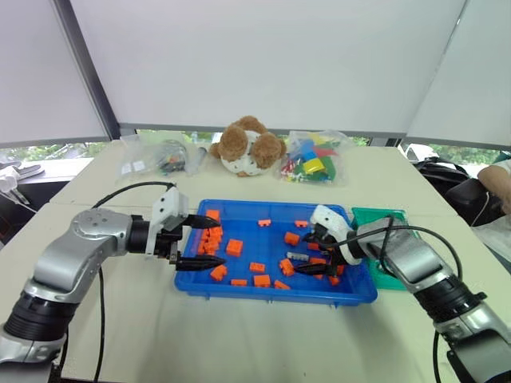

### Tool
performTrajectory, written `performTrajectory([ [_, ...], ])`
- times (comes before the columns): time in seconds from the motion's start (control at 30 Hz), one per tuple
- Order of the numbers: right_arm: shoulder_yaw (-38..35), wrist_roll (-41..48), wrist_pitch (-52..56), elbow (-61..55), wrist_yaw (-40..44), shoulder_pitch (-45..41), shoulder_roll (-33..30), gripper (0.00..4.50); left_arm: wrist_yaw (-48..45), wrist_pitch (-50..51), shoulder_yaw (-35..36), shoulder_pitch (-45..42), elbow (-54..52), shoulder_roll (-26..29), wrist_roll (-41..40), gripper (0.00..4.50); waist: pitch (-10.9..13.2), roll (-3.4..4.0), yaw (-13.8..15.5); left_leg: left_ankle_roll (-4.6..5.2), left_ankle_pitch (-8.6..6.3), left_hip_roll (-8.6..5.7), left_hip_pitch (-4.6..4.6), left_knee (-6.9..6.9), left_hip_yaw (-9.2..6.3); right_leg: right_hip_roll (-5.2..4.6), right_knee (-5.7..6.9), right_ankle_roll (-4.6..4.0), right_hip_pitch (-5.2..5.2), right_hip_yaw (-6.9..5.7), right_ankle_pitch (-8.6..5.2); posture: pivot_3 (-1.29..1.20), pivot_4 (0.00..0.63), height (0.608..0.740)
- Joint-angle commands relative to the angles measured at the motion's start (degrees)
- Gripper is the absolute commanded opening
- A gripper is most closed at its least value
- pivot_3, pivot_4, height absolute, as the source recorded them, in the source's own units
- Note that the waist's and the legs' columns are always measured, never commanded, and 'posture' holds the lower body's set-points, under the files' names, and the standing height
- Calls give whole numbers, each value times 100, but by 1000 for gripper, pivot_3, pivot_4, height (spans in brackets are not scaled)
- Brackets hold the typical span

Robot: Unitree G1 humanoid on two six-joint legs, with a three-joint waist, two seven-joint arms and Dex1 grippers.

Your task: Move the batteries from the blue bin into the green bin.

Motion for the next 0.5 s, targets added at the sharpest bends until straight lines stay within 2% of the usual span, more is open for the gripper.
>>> performTrajectory([
  [0.03,30,-235,-348,307,105,-205,35,4455,64,46,200,-2,-197,83,-99,4500,0,0,-2,0,0,0,0,0,0,0,0,0,0,0,0,0,150,731],
  [0.1,62,-300,-464,502,155,-259,97,4455,84,53,204,11,-212,92,-115,4500,0,0,-11,0,0,0,0,0,0,0,0,0,0,0,0,0,150,731],
  [0.17,92,-375,-573,683,196,-309,167,3934,103,64,211,27,-233,102,-132,4500,0,0,-15,0,0,0,1,0,-1,1,0,0,0,0,0,0,150,731],
  [0.23,106,-447,-660,823,234,-346,222,3144,117,73,213,33,-243,105,-142,4500,0,0,-22,0,0,1,1,-1,-1,1,1,0,0,0,0,0,150,731],
  [0.43,169,-709,-934,1212,309,-461,397,49,136,72,207,38,-237,103,-133,4500,0,0,-22,-1,0,1,1,-1,0,1,1,0,0,0,0,0,150,731],
  [0.5,97,-749,-911,1086,310,-442,358,24,142,78,219,57,-259,111,-141,4500,0,0,-21,-1,0,1,1,-1,0,1,1,0,0,0,0,0,150,731],
])
